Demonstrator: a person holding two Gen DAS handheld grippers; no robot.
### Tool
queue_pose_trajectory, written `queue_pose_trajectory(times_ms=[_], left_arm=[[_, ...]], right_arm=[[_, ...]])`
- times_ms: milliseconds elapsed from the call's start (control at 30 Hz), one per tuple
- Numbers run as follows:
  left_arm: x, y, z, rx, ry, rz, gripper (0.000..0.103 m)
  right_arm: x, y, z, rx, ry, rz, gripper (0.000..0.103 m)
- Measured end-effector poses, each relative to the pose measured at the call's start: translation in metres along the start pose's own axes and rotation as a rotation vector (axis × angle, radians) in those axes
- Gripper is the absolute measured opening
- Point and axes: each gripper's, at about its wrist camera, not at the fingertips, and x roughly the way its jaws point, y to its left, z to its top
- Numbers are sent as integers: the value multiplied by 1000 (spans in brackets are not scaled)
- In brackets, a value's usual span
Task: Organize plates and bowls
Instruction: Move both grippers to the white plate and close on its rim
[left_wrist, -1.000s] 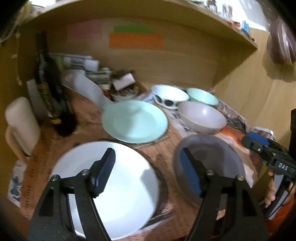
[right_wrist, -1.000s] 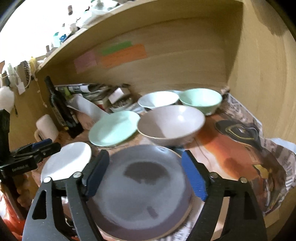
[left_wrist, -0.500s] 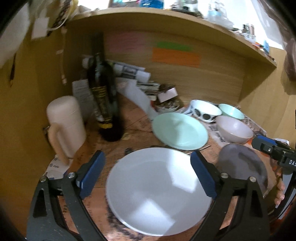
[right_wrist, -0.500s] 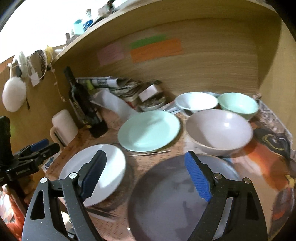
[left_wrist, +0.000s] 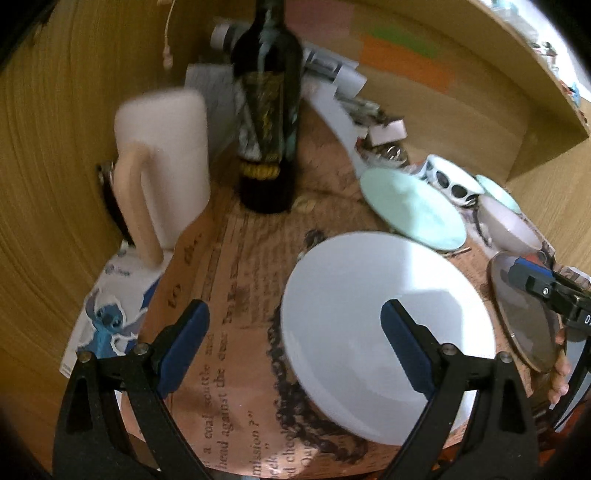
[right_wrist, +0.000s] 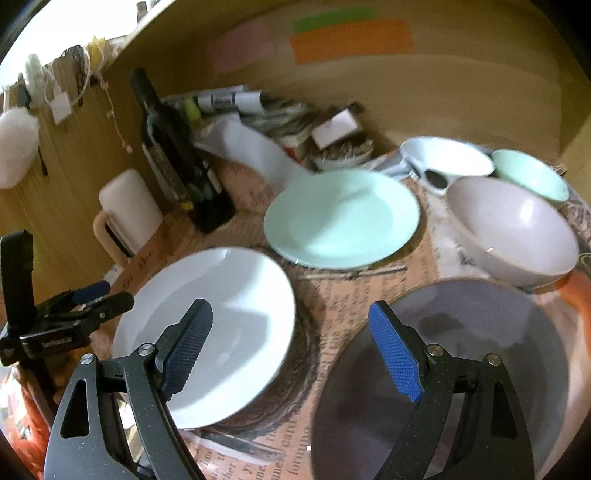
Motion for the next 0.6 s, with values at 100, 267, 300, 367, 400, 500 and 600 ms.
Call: queue_pose_trajectory(times_ms=[100,267,300,367,400,500,600], left_arm=[[9,7,-5,-19,34,-14,95],[16,15,-12,-46,59,-49,91],[17,15,-13,-48,64,-55,89],[20,16,-14,-49,76,-66,78],[21,16,-15,-53,80,-69,76],[24,19,-17,-66,85,-84,69],[27,21,-18,-74,92,-102,61]], right_arm=[[8,6,-2,-22,27,-10,71],[20,10,-4,-15,71,-6,53],[22,10,-4,-11,78,-4,51],[26,10,-5,4,89,5,51],[27,11,-5,6,93,5,51],[30,11,-7,10,109,1,49],[33,12,-7,18,124,4,46]])
